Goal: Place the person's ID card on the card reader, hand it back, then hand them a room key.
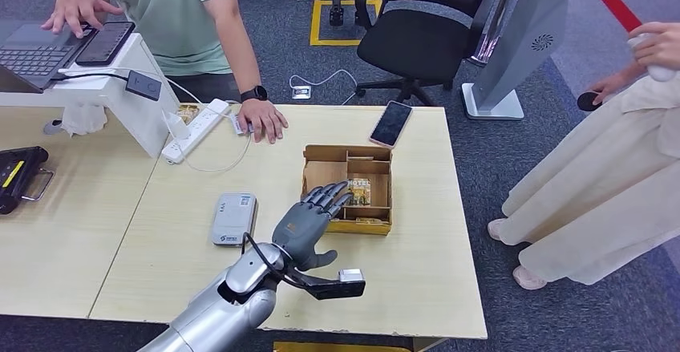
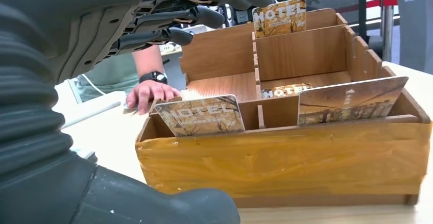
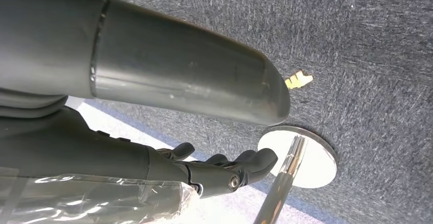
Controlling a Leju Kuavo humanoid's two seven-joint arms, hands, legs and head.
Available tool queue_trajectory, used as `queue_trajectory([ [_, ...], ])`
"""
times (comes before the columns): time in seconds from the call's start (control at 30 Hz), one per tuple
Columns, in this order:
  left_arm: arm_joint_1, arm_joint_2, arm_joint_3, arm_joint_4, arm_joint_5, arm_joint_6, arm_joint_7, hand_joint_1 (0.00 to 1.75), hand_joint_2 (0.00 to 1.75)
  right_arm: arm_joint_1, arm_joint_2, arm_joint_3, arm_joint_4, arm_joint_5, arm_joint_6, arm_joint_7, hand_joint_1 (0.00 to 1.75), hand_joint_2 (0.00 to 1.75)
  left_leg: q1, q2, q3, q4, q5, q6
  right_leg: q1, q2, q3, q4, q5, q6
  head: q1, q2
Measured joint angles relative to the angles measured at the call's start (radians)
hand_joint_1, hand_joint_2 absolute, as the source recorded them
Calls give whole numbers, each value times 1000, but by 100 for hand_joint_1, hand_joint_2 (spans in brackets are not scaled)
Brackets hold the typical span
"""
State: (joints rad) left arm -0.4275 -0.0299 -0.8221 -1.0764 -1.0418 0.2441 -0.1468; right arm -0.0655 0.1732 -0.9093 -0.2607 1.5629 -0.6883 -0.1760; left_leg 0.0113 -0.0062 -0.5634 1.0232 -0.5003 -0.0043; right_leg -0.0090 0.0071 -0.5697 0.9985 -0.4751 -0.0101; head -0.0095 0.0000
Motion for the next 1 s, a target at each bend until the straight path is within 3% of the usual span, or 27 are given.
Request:
queue_trajectory([
  [0.47, -41, -23, 0, 72, -63, 64, 33, 0, 175, -2, 0, 19, 6, 1, 1, 10, 0, 0, 0, 0, 0, 0, 0, 0, 0, 0, 0, 0, 0, 0, 0, 0],
  [1.0, -49, -40, 0, 132, -55, 66, 35, 0, 175, -4, 0, 24, 8, 13, 2, 11, 0, 0, 0, 0, 0, 0, 0, 0, 0, 0, 0, 0, 0, 0, 0, 0],
])
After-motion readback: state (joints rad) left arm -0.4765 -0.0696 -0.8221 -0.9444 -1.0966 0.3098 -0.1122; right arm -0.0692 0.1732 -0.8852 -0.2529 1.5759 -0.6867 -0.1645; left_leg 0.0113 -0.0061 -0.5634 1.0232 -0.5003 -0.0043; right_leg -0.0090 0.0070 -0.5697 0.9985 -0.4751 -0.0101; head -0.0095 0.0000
